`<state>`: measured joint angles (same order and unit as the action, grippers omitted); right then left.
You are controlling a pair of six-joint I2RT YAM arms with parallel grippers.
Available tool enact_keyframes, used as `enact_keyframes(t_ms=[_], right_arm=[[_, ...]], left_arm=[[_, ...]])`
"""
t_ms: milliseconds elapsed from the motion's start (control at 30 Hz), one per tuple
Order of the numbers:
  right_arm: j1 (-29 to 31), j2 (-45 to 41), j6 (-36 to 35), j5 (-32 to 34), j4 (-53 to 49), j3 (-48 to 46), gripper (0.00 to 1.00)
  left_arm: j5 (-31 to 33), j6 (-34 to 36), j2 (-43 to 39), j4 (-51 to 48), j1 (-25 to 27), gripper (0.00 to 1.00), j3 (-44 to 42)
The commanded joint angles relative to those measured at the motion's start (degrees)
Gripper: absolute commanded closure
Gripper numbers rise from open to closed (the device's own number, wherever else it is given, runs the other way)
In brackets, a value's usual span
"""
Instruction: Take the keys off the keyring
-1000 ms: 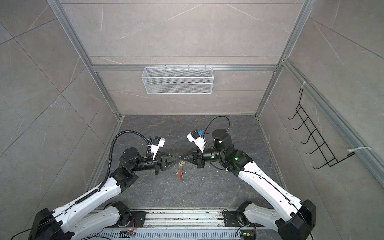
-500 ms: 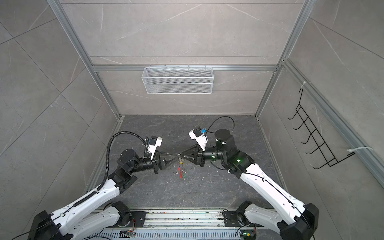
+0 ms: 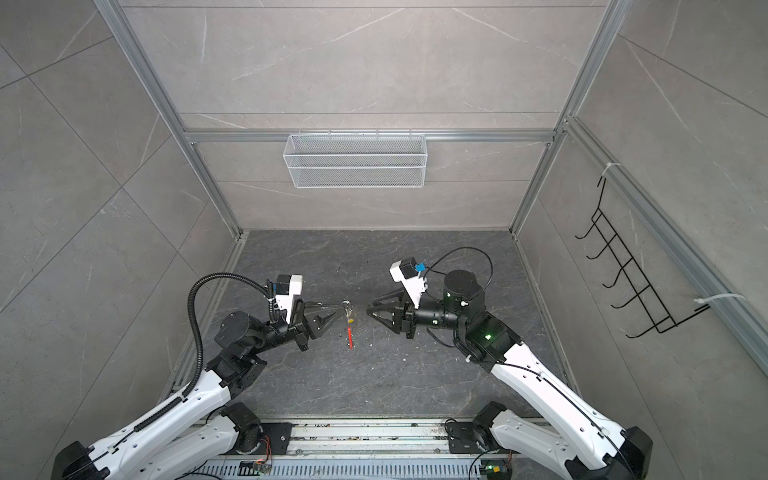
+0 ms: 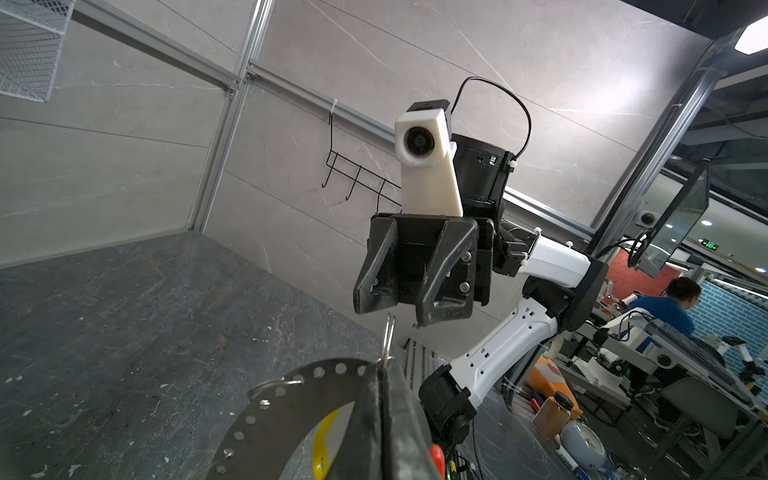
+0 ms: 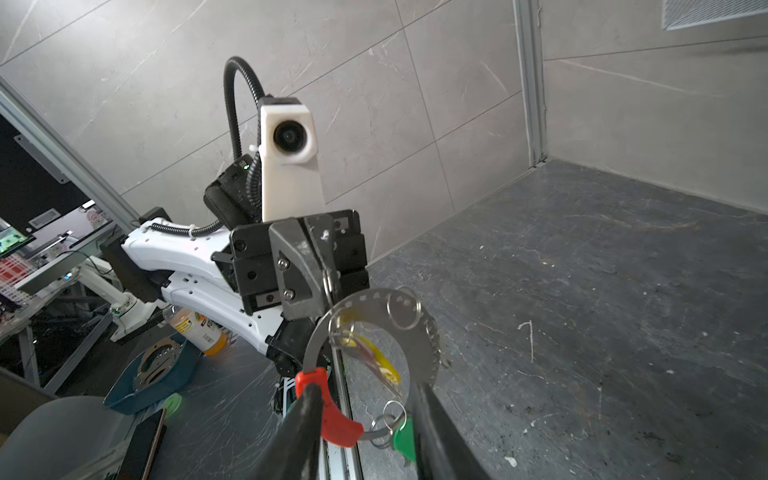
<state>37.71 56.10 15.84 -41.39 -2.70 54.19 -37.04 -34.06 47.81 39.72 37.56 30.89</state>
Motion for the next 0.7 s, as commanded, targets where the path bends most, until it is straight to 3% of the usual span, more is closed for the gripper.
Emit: enact_keyframes(t_ms=[0,233,667], right_arm=[[1.60,-0.61,-4.09,-1.45,1.82,-1.18,0.59],[4.12,0.76,-9.33,-0.54,-2.21,-0.80,0.57],[6.67,2.31,-11.83,1.83,-3.38,0.42,0.56]], left_arm=[[-1.13,-0.76,-0.20,6.10,-0.16,1.00,0.52],[-7.04,-3.63,2.65,10.10,-0.16,1.00,1.70],[-13.19,-7.77,6.06,16.69,0.05,1.00,2.54]])
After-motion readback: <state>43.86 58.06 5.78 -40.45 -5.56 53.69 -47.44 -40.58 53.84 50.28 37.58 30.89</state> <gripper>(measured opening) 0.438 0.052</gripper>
